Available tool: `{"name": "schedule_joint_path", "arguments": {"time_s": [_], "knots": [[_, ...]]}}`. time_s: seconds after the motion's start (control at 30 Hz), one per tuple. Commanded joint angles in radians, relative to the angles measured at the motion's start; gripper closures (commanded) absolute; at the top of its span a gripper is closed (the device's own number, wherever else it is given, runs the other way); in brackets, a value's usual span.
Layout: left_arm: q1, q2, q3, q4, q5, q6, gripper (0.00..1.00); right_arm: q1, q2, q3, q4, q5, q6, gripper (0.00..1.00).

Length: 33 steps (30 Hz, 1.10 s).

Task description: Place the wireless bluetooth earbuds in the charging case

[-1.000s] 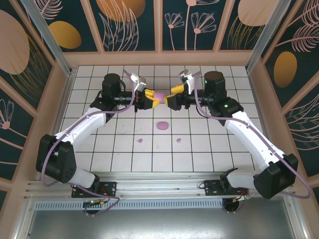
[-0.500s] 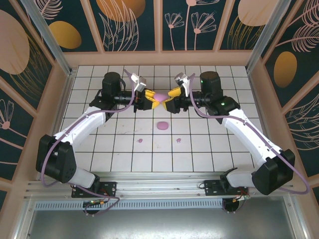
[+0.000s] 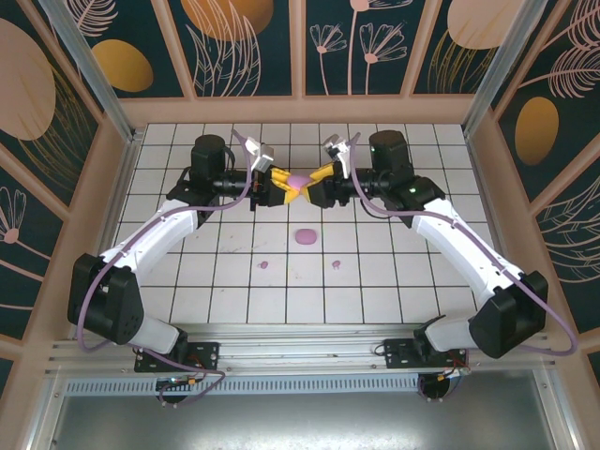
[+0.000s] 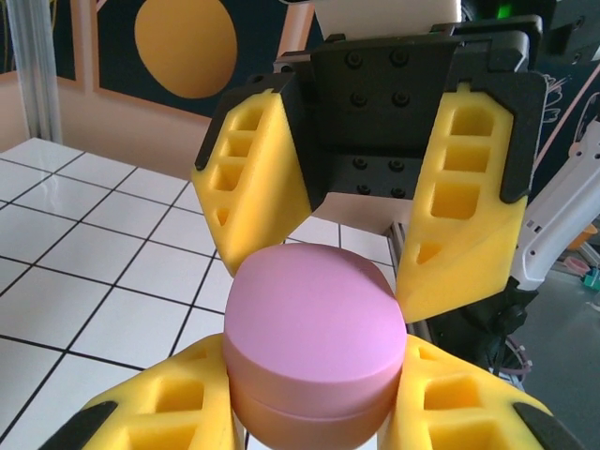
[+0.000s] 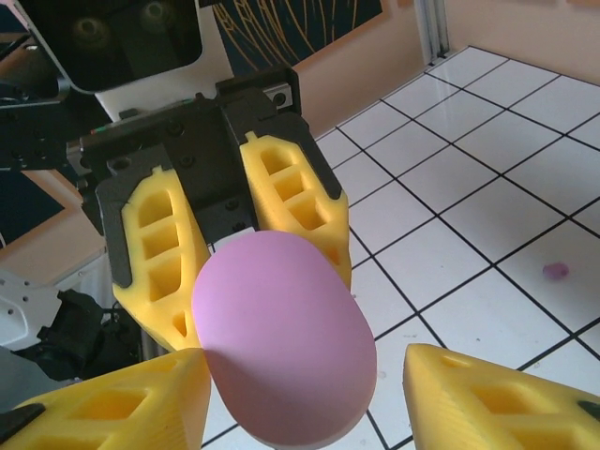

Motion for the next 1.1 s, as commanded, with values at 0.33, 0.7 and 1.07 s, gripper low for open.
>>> {"name": "schedule_joint_path", "arguments": {"time_s": [0.33,0.7,1.07], "knots": [[-0.008,-0.037,0.007,-0.006,0.057,0.018,0.9,-0.052,0.022,0.016,0.078,0.027,0.124,0.43],[-0.008,-0.017,0.017,0.018,0.064,-0.013,0.92,-0.049,-0.025,-0.063,0.156,-0.231,0.082,0.31],[-0.008,-0.011,0.025,0.026,0.072,-0.033,0.93,-0.03,-0.007,-0.069,0.152,-0.238,0.043,0.3]]}}
